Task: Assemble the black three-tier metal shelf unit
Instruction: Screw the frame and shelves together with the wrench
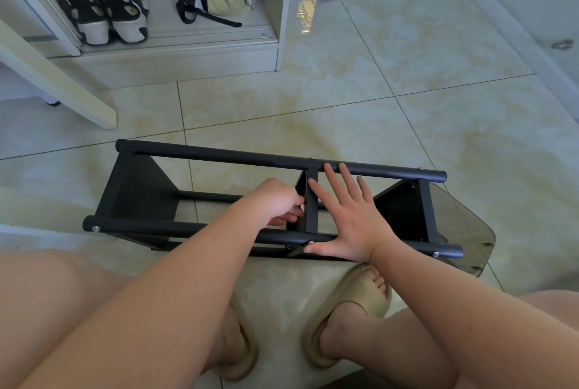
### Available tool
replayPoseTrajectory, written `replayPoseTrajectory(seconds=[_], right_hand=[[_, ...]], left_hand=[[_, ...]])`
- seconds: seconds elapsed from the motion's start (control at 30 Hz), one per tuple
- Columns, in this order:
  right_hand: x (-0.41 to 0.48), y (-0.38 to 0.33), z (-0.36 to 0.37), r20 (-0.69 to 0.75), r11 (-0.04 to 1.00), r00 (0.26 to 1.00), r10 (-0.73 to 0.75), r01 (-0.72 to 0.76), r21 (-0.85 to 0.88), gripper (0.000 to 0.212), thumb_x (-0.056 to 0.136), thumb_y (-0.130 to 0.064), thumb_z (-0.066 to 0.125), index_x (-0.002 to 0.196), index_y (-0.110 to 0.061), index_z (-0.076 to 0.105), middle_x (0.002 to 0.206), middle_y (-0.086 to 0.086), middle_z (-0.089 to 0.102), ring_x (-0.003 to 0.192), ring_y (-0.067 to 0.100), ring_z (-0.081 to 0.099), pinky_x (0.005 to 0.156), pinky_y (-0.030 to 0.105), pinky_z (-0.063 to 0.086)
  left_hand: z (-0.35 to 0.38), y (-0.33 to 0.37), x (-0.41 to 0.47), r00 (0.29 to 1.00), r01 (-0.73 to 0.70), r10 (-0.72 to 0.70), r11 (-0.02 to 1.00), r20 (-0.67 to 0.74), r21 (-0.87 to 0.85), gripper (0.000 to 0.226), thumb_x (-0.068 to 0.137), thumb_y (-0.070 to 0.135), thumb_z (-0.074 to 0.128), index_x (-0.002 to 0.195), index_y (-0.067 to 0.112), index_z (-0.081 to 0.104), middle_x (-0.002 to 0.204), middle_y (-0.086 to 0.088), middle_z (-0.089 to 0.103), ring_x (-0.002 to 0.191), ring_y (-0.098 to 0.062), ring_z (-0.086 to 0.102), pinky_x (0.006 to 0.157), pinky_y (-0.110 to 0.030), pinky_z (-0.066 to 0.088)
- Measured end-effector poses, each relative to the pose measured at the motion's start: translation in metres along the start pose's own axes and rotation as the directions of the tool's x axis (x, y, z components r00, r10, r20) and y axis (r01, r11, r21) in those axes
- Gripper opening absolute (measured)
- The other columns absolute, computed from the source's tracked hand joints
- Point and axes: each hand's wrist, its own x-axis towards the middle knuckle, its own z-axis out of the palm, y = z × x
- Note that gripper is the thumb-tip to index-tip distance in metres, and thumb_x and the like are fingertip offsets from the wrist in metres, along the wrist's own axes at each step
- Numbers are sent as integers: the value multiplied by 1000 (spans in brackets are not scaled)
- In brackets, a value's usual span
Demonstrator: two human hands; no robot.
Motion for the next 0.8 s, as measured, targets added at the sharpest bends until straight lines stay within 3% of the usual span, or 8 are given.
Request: replayPoseTrajectory(seconds=[0.13, 0.33, 0.43, 0.53, 0.8], right_hand=[[0, 0, 0, -1, 1000, 1000, -1, 1, 2, 121, 67, -100, 33, 163, -29, 7, 169, 6, -12, 154, 32, -20, 123, 56, -5], [-2, -1, 2, -10, 1000, 1000, -6, 6, -3, 121, 68, -100, 34, 163, -29, 8, 169, 7, -11, 154, 34, -19, 123, 56, -4], [-2, -2, 3, -19, 1000, 1000, -10, 10, -2, 120, 69, -99, 35, 162, -28, 9, 170, 8, -9, 154, 34, -17, 123, 58, -2], [-2, -2, 3, -29, 1000, 999, -14, 14, -1, 120, 69, -99, 35, 162, -27, 11, 170, 9, -7, 154, 34, -16, 123, 59, 0], [-3, -2, 3, -32, 1000, 999, -10, 10, 4, 120, 69, -99, 34, 162, -27, 12, 170, 9, -6, 155, 34, -15, 123, 58, -1]], left_hand=[[2, -4, 0, 999, 46, -46, 995, 2, -87, 21, 100, 26, 55, 113, 11, 63, 73, 5, 72, 70, -8, 67, 77, -28, 52], [-2, -9, 3, 995, 73, -67, 994, 73, -83, 24, 102, 27, 53, 116, 10, 63, 73, 5, 72, 73, -8, 68, 68, -26, 52], [-5, -12, 5, 994, 39, -31, 997, 108, -74, 25, 103, 25, 51, 118, 8, 61, 78, 4, 73, 77, -9, 68, 72, -27, 53], [-10, -13, 4, 990, -23, 27, 999, 141, -32, 14, 104, 21, 50, 106, 10, 59, 82, 2, 73, 77, -9, 67, 78, -28, 52], [-25, -20, 9, 966, -125, 100, 988, 239, 95, 13, 103, 17, 53, 103, 11, 64, 86, 3, 77, 80, -9, 70, 74, -24, 52]])
